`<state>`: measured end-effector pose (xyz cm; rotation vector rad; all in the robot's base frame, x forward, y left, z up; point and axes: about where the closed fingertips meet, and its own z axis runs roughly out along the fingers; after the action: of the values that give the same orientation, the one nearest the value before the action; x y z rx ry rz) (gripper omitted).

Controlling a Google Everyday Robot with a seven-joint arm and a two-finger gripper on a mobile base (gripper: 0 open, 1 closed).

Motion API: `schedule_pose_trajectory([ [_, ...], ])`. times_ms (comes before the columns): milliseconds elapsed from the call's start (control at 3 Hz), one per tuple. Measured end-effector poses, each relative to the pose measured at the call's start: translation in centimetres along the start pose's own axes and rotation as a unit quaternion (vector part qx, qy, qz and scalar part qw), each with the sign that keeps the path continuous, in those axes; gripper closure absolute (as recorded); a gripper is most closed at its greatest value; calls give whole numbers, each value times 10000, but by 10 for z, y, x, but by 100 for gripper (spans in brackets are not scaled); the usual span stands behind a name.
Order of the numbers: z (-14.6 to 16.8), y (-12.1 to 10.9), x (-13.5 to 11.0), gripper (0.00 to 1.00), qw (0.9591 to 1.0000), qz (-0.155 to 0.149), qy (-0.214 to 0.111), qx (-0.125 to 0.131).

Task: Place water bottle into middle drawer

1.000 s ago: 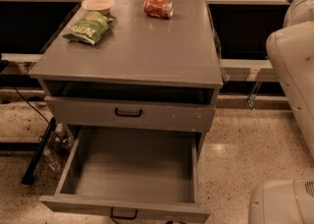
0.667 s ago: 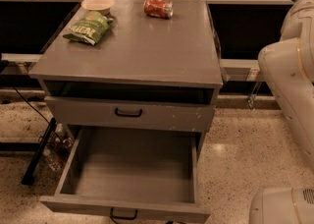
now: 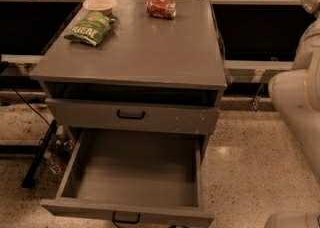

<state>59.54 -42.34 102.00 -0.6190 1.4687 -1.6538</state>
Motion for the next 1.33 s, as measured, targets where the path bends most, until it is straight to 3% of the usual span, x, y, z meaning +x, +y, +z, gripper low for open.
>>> schedule_pose_trajectory([
  [333, -7, 10, 29, 100, 9996, -271, 1, 94],
  [667, -7, 10, 28, 100, 9996, -272, -5, 84],
  [1333, -75, 24, 27, 100, 9977, -40, -557, -372],
])
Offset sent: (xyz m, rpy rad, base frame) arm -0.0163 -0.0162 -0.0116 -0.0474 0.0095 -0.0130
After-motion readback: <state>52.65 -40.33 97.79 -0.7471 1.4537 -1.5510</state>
